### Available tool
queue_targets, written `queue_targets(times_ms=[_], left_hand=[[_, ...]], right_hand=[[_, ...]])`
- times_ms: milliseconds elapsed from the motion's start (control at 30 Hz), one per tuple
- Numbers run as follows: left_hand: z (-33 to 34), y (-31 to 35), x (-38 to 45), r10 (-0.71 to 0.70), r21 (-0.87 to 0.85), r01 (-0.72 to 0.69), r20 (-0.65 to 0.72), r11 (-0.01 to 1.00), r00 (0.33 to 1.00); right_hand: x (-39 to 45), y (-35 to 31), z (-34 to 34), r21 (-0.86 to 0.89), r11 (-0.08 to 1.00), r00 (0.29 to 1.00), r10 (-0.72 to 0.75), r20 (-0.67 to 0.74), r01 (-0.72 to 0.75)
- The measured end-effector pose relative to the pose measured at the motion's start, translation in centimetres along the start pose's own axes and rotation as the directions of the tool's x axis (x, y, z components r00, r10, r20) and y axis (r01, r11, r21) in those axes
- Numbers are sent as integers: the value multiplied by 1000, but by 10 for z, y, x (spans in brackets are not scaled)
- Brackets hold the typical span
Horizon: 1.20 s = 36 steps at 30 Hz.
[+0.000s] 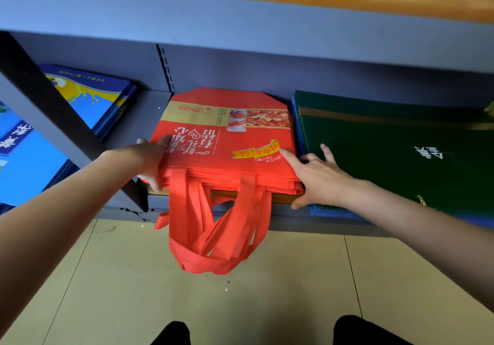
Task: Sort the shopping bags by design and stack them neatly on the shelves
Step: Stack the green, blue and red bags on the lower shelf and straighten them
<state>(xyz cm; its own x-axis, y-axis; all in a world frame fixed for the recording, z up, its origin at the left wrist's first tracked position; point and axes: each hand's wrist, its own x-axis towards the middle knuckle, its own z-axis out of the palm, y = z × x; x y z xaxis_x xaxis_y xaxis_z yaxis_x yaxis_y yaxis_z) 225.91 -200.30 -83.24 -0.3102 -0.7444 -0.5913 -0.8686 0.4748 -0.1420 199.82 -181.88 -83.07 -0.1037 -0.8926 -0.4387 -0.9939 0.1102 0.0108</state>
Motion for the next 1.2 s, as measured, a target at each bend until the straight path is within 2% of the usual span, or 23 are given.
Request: queue_targets(times_ms=[233,333,433,567,633,733,833,1033,1133,1200], left_hand=[[4,4,0,-4,-39,4,-2,999,1000],[8,2,2,-11,-1,11,-28,1000,1000],[8,-2,6,-10,0,10,-4,1000,1000],[6,-4,9,24,-30,-23,37,999,999],[5,-4,8,44,-41,-41,74,998,996],[2,-4,6,56,-72,-49,105,996,993],[3,-4,4,79,-115,-70,80,991,994],[7,-1,4,78,-104,-72,61,992,995],[8,0,7,66,-83,-60,66,995,996],[8,-2,8,61,-90,-55,64,994,996]], right_hand=[[22,-14,4,-34,992,976,128,175,-124],[21,-10,4,165,974,981,128,148,-152],[11,-5,4,317,943,993,78,85,-101],[9,-6,4,214,972,987,67,146,-98],[12,-11,8,218,970,985,77,154,-110],[15,-14,10,318,940,992,125,26,-126],[12,-6,5,274,957,989,119,-83,-92],[8,-5,9,94,995,998,35,42,-39],[5,-6,2,126,991,997,38,63,-46],[-2,-2,-13,167,985,999,30,13,-32]])
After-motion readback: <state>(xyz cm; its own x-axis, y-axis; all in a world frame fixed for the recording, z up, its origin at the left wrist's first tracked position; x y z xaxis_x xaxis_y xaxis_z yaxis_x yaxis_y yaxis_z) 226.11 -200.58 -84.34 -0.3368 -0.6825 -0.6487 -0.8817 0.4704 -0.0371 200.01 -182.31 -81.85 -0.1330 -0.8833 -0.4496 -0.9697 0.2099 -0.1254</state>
